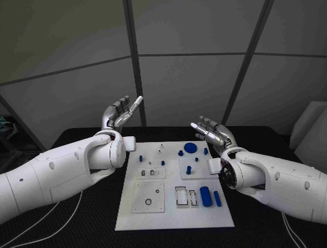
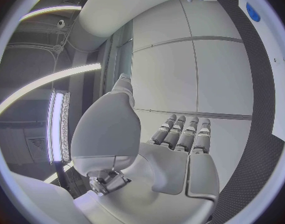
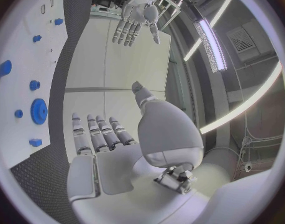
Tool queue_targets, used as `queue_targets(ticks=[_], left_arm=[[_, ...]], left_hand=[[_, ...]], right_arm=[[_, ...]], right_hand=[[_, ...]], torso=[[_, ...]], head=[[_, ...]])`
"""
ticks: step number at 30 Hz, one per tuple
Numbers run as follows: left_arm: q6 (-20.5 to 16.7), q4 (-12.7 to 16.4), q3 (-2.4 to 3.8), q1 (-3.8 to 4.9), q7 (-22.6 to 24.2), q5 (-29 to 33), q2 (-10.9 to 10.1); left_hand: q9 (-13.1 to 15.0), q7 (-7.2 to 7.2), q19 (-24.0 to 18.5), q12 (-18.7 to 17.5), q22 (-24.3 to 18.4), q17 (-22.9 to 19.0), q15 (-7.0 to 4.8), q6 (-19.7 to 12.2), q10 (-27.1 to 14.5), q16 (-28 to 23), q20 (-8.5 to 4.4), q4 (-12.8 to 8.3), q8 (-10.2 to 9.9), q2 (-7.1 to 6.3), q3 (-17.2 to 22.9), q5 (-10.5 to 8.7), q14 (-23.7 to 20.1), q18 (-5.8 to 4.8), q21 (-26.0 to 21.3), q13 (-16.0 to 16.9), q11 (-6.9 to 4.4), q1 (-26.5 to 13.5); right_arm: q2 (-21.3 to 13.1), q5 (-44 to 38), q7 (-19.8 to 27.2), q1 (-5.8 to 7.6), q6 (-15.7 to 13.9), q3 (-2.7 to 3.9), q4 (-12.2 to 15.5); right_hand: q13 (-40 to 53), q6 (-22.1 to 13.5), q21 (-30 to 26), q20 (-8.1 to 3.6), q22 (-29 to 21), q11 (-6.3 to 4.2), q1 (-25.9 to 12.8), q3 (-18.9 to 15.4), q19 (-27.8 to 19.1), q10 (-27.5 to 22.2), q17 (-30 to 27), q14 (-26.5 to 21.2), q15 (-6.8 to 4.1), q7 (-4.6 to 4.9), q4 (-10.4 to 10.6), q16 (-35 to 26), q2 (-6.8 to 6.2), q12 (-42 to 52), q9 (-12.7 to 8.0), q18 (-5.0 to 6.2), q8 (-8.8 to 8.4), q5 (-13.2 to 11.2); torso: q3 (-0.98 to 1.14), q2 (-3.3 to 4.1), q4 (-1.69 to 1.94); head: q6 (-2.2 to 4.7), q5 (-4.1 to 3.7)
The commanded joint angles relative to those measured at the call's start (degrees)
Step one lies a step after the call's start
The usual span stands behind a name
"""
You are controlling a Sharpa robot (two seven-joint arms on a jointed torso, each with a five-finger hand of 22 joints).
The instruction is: Assemble the parts on the task board
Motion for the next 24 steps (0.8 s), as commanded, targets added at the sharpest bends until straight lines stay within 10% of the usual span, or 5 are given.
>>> queue_targets(ticks=[1,5,10,18,24], left_arm=[[3.4,-0.2,0.08,0.13,2.2,1.0,0.1],[3.4,-0.2,0.08,0.13,2.2,1.0,0.1],[5.3,2.0,0.06,0.13,2.1,1.3,-3.1],[7.2,5.3,0.05,0.08,2.4,1.2,-5.7],[8.4,10.2,0.04,0.01,2.0,1.2,-8.8]], left_hand=[[0.2,3.7,0.5,0.3,0.2,0.2,0.13,1.3,1.2,0.4,0.87,0.9,0.5,-0.48,-0.1,0.49,1.1,-6.77,0.6,0.2,1.0,2.8],[0.3,4.25,1.1,0.4,0.3,0.3,0.21,1.7,1.8,0.5,0.84,0.9,0.6,-0.18,0.2,0.43,1.6,-5.92,0.8,0.2,1.58,2.9],[0.6,5.3,3.4,0.9,0.8,0.7,1.04,4.5,5.3,1.4,1.08,0.8,1.1,1.7,2.2,-0.17,6.3,-4.9,1.7,0.5,2.74,4.3],[1.6,6.08,15.5,1.9,3.3,1.7,0.18,16.9,17.3,4.2,0.92,0.3,3.2,6.6,6.6,-1.53,21.7,-3.67,6.9,1.2,4.76,7.7],[2.0,6.21,26.8,2.8,5.5,2.1,-1.37,25.6,28.1,6.1,0.81,-0.7,4.4,8.52,7.4,-1.89,30.1,-2.18,12.2,1.7,3.47,9.0]], right_arm=[[0.6,-6.6,-4.7,-0.03,9.2,0.36,-1.2],[0.9,-7.4,-5.4,-0.08,10.3,0.53,-1.7],[-1.0,-28.2,-3.6,1.3,6.5,0.55,-4.0],[-1.3,-44.1,-8.0,4.34,7.7,0.55,-5.5],[-1.5,-55.6,-12.7,6.78,10.4,0.55,-6.4]], right_hand=[[1.0,10.3,3.3,0.57,1.7,1.97,7.5,1.3,10.4,12.3,1.1,13.8,1.55,6.6,-2.9,2.0,0.85,1.9,1.0,2.8,1.83,-0.9],[1.9,20.8,5.7,0.58,2.5,1.82,10.7,1.9,17.0,27.2,1.8,27.7,1.26,6.14,-4.9,4.1,1.06,4.1,1.9,4.79,3.6,-0.6],[1.6,34.2,7.6,0.33,2.7,-0.23,12.4,3.1,21.1,35.7,1.6,34.9,-0.76,4.99,-6.4,4.8,0.83,4.9,2.4,6.44,5.32,0.1],[1.5,39.3,9.6,-1.36,2.7,-1.95,12.1,6.6,26.0,42.0,1.8,42.3,-2.89,3.65,-7.6,5.0,-0.95,3.4,2.0,6.6,4.27,1.1],[1.6,41.4,11.7,-3.04,3.2,-3.0,11.1,8.9,29.8,45.1,2.5,47.8,-4.62,2.84,-7.8,5.9,-2.68,2.5,2.0,6.64,3.82,1.6]], torso=[[0.0,0.01,-0.02],[0.0,0.01,-0.02],[-0.11,1.46,0.14],[0.0,3.09,0.8],[-0.27,4.78,1.41]], head=[[0.0,0.0],[0.0,0.0],[-0.86,0.16],[-0.69,-0.57],[-0.13,-1.44]])
